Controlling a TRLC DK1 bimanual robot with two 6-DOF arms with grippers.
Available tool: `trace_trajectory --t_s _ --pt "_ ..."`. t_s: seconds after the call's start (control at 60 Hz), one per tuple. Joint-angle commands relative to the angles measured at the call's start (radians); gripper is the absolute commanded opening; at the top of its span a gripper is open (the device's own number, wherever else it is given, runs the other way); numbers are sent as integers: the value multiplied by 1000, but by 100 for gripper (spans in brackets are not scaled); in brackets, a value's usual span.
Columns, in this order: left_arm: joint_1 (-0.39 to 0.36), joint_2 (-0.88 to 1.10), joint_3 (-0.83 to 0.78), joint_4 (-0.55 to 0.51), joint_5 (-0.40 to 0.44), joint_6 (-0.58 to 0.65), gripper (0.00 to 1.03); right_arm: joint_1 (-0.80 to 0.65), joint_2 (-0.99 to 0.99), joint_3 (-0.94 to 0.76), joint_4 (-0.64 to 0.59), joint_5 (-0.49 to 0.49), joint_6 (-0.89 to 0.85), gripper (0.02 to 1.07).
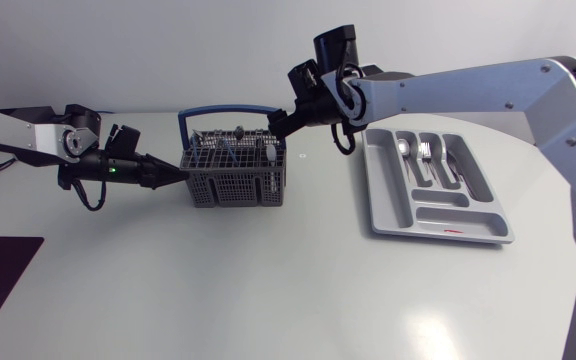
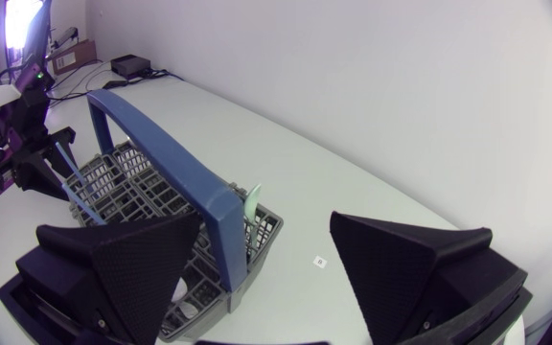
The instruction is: Unload the cutlery basket into the drawer organizer.
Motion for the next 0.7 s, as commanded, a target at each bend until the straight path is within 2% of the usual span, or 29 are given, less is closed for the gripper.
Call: trace_trajectory --t_s 0.0,0.083,0.167,0.2,0.267,0.283,0.45,0.683 --pt "-2 16 4 5 21 8 46 -1 57 56 -26 -8 23 101" --pt "-5 14 1 5 21 8 46 -4 89 90 -35 -7 23 99" --pt "-13 14 -2 5 21 5 46 -5 120 119 -47 -5 23 83" --pt "-18 14 -2 5 21 5 46 -7 127 124 -46 -7 23 73" --pt "-27 11 -7 5 21 4 46 -8 137 127 -38 -7 23 40" --pt "-27 10 -8 5 21 4 46 -7 137 125 -36 -7 23 36" --pt "-45 -15 -34 5 21 5 46 5 101 59 -24 -13 18 25" --pt "-62 -73 -100 2 21 19 46 7 5 -62 -18 -22 -2 23"
